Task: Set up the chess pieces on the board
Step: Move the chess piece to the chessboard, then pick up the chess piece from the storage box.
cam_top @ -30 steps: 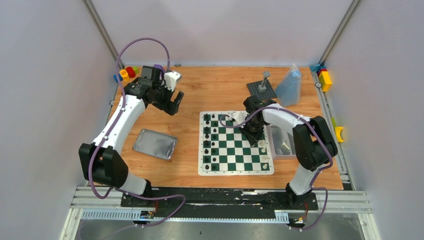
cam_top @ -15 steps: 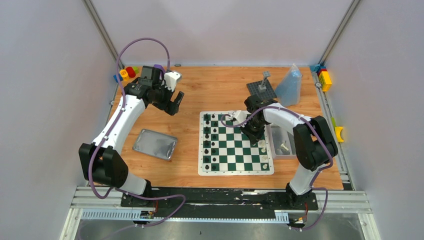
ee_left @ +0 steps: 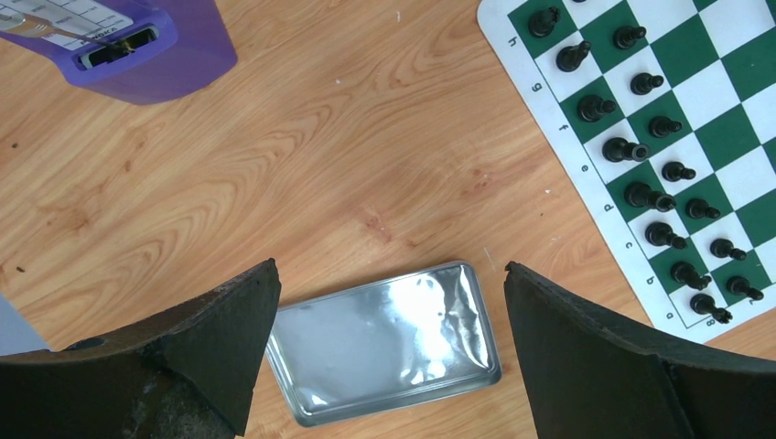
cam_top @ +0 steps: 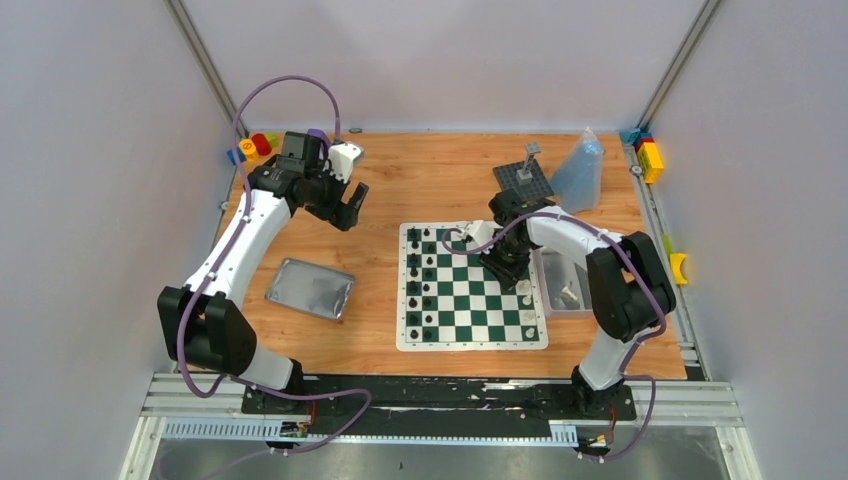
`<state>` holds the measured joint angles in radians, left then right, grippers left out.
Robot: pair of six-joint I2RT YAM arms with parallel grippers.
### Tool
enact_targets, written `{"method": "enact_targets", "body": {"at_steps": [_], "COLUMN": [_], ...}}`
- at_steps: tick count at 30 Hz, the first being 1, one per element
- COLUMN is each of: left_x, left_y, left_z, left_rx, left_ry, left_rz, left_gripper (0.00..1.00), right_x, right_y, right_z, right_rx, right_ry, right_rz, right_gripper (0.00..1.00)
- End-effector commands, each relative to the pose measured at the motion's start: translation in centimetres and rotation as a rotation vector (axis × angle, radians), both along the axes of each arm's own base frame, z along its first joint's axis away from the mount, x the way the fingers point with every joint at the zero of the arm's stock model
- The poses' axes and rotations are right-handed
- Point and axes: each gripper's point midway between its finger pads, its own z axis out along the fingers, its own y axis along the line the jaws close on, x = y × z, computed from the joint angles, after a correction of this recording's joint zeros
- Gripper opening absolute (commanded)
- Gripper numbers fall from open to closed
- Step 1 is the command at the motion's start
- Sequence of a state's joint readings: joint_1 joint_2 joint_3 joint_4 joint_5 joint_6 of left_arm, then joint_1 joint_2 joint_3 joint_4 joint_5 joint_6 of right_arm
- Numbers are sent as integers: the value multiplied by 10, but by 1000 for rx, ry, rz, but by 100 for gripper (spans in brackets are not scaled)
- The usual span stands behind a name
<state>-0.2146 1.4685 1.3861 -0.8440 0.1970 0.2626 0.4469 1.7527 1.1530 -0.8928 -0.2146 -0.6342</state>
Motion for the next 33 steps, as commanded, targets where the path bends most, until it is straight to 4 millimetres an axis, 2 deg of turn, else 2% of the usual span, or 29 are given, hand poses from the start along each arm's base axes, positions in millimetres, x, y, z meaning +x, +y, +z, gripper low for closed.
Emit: {"method": "enact_targets", "body": {"at_steps": [1,5,9,12,14,17,21,24,28,33], "left_x": [3,3,2,2,2,1,1,2,3,3], "left_y": [-2,-2,-2,-3,-5,-7,-9,-11,-13,-15], "left_z": [4,4,7,9,10,13,16,16,16,15], "left_rx": [-25,-26,-28,-35,-43,-51,-62,-67,-75,-84], "left_ry": [-14,-15,-22,-24,-23,-20,-24,-25,-20,-10], "left_rz": [5,5,4,0,-4,-9,-18,-26,-33,-38], "left_gripper": [100,100,100,100,100,100,100,100,100,100], "right_x": [16,22,28,33,35,32,21,13,4,-6], "right_y": [2,1,-7,-22,-42,-71,-110,-129,-140,-145], "right_z": [21,46,81,103,112,108,89,74,53,29], "right_rx": [34,97,188,237,254,239,220,206,177,142], "right_ry": [-78,-116,-171,-212,-238,-234,-198,-175,-147,-97], "right_rz": [-25,-69,-144,-217,-288,-374,-485,-527,-545,-542], "right_gripper": [31,37,41,41,41,43,45,48,49,49]}}
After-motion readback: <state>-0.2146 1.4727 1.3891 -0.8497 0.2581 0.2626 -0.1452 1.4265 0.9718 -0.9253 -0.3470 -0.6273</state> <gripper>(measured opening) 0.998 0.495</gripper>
